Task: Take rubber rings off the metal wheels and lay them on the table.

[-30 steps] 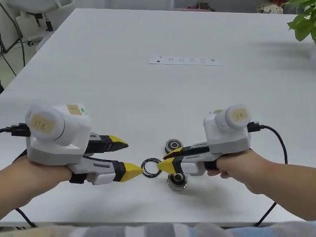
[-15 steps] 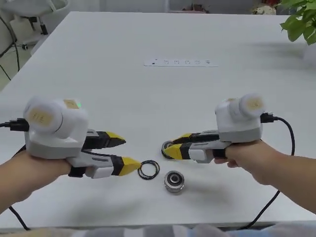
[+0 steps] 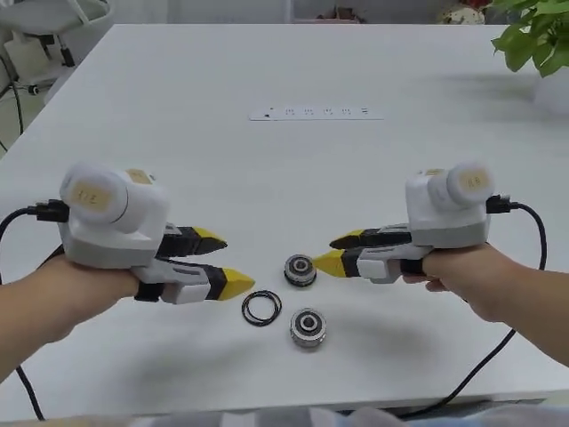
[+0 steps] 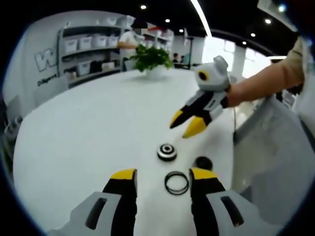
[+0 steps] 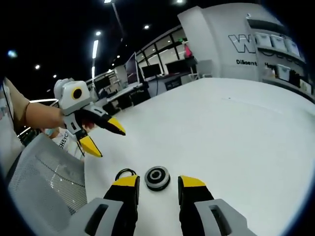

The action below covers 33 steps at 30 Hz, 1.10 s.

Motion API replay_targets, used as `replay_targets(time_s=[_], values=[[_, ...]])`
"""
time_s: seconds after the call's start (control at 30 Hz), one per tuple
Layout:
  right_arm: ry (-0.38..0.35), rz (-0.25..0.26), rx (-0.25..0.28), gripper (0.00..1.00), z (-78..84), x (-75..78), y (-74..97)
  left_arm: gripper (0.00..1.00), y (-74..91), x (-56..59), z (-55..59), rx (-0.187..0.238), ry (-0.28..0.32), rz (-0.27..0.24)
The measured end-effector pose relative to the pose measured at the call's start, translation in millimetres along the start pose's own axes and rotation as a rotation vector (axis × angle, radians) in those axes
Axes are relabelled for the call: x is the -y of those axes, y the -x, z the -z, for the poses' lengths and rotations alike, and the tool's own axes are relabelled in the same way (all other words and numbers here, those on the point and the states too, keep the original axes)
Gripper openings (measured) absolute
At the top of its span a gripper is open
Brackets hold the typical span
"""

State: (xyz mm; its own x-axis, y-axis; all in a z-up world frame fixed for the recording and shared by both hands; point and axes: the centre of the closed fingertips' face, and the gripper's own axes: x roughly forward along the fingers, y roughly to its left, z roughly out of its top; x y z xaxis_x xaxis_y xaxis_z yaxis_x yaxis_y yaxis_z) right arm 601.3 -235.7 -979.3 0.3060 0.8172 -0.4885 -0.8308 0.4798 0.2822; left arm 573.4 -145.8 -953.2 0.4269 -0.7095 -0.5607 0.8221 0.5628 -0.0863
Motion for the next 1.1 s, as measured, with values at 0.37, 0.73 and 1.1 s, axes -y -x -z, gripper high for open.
replay_targets(time_s=[0.37,0.73,1.1], values=[[0.09,0.002,-0.073,0.28,19.1,4.4,-5.5,0.42,-15.8,-3.2,-1.7,-0.009,0.016,0.004],[0.13,-0.022,-0.097,0.26,23.2,0.3,-16.7,0.41,-30.9,1.3,-1.1,-0.03,-0.002,0.021],[0.14,-0.024,-0.106,0.21,26.8,2.7,-22.3,0.38,-47.0,3.9,-2.3,-0.042,-0.022,0.035]])
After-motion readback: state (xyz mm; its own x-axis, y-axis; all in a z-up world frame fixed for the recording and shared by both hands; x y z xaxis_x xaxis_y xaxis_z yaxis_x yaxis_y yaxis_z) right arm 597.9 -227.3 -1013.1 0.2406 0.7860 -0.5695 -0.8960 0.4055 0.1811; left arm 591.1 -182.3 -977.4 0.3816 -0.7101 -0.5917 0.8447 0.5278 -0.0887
